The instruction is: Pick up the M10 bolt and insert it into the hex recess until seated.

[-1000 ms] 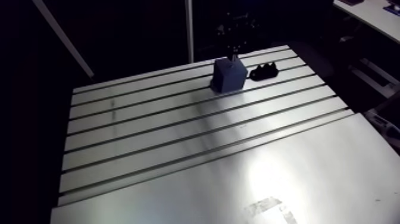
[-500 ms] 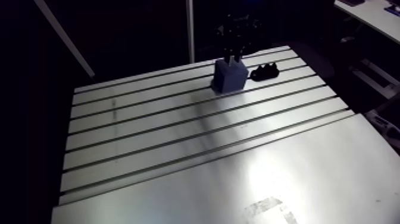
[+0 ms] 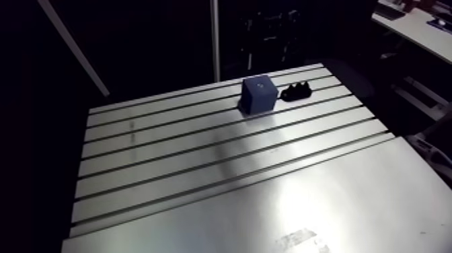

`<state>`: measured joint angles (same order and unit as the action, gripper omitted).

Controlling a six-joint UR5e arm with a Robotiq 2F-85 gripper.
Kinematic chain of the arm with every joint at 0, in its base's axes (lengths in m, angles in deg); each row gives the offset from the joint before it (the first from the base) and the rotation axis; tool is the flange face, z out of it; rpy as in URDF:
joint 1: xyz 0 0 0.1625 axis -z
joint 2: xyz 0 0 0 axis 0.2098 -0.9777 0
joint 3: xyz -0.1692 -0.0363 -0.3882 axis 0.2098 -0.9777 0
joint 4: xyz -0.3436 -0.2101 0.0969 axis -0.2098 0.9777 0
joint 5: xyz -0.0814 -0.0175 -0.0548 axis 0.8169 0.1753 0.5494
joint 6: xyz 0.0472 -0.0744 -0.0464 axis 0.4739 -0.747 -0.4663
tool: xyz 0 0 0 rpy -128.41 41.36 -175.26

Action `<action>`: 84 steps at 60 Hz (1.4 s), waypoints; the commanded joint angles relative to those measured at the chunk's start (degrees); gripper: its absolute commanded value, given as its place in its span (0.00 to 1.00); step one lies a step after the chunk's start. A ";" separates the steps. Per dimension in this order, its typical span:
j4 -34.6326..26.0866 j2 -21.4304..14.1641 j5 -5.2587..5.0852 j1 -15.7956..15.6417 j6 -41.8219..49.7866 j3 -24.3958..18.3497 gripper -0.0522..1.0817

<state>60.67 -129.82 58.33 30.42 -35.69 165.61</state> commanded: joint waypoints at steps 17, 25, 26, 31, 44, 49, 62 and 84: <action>-13.87 -12.82 -1.55 -2.34 11.43 -4.19 0.05; -15.44 -14.79 -1.35 -2.47 11.92 -5.43 0.05; -15.44 -14.79 -1.35 -2.47 11.92 -5.43 0.05; -16.73 -15.11 -1.35 -2.48 11.65 -6.35 0.05; -18.10 -16.09 -1.51 -2.81 11.88 -7.09 0.05; -18.19 -17.41 -1.51 -3.24 12.08 -6.84 0.05; -18.11 -19.37 -1.17 -3.36 12.09 -6.16 0.05; -17.68 -20.39 -0.89 -3.36 12.09 -5.17 0.05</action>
<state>42.95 -149.55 57.30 27.12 -23.67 160.01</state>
